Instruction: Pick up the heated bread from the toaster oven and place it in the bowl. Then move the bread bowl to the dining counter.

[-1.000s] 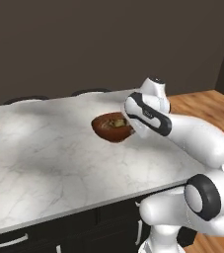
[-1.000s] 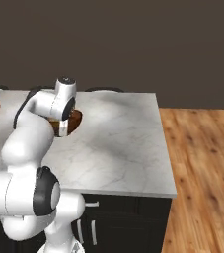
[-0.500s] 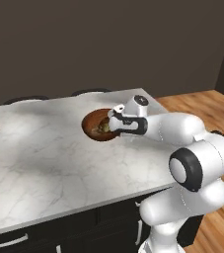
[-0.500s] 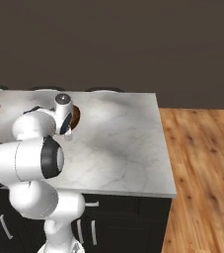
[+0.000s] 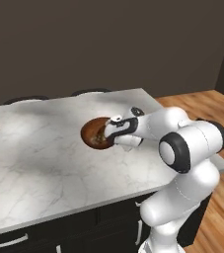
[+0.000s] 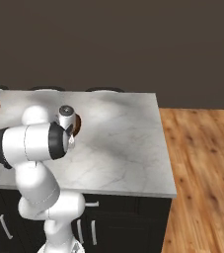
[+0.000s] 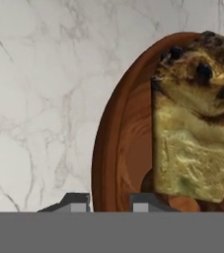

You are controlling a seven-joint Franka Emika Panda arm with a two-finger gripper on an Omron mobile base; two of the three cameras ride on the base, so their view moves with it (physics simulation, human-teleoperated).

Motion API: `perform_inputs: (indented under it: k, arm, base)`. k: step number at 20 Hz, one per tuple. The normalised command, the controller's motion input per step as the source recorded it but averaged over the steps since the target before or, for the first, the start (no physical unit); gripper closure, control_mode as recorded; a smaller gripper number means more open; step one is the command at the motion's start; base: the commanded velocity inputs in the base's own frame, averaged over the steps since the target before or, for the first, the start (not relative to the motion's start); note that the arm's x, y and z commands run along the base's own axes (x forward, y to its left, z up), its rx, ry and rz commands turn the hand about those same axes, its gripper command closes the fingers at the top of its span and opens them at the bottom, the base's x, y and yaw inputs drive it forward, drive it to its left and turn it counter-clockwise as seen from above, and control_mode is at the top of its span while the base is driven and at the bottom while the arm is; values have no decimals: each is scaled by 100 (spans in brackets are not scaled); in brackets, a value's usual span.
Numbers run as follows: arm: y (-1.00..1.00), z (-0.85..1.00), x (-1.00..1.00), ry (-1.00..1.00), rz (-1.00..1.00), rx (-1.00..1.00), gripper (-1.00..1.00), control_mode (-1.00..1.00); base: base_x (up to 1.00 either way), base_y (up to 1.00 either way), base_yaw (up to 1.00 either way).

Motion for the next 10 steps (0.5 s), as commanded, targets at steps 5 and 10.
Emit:
perform_inputs:
  k: [5, 10]
  arm:
    - [0, -26, 11, 14, 5, -4, 100, -100]
    - [3, 0, 11, 5, 0, -1, 100, -100]
  base:
    - [0, 0, 0]
    - [0, 0, 0]
